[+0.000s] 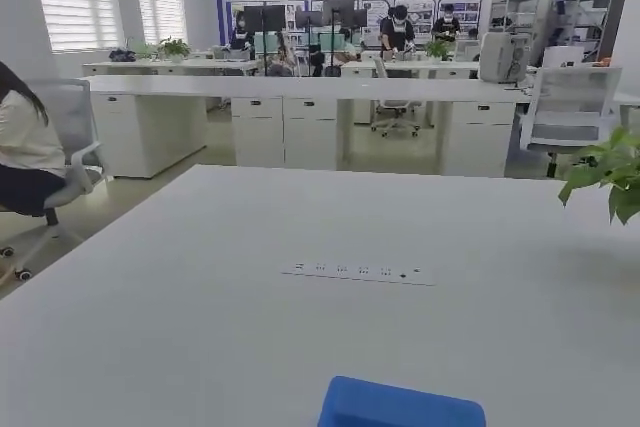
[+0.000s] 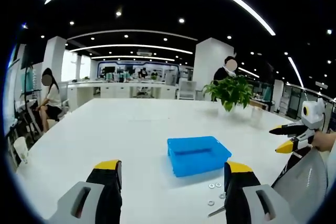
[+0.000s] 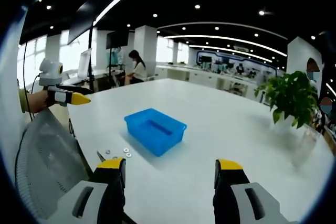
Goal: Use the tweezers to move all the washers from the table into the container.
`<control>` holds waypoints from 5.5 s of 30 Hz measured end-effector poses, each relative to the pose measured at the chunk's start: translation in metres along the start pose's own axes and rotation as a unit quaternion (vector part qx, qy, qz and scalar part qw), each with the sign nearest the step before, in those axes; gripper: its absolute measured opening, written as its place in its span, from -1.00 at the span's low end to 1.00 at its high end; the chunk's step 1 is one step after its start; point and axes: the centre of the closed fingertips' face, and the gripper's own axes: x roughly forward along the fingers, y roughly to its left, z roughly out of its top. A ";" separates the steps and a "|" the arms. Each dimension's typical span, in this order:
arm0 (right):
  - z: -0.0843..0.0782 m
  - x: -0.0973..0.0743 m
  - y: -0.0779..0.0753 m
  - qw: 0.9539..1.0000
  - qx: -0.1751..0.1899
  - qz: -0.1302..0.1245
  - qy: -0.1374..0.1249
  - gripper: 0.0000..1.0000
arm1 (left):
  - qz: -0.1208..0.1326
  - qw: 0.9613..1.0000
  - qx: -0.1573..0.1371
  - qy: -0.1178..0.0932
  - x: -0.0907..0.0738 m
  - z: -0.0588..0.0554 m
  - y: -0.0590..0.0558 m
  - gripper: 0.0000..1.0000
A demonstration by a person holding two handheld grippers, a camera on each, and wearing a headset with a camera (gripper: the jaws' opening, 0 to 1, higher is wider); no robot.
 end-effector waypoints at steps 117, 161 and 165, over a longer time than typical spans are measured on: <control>-0.052 0.085 0.164 0.920 -0.163 0.325 0.148 -0.81 | -0.405 0.777 0.385 0.291 -0.009 -0.049 -0.120 -1.00; -0.024 0.124 0.185 0.923 -0.129 0.347 0.110 -0.80 | -0.399 0.769 0.386 0.315 0.005 -0.029 -0.098 -1.00; -0.001 0.120 0.190 0.924 -0.113 0.358 0.079 -0.78 | -0.404 0.767 0.380 0.324 0.005 -0.029 -0.100 -1.00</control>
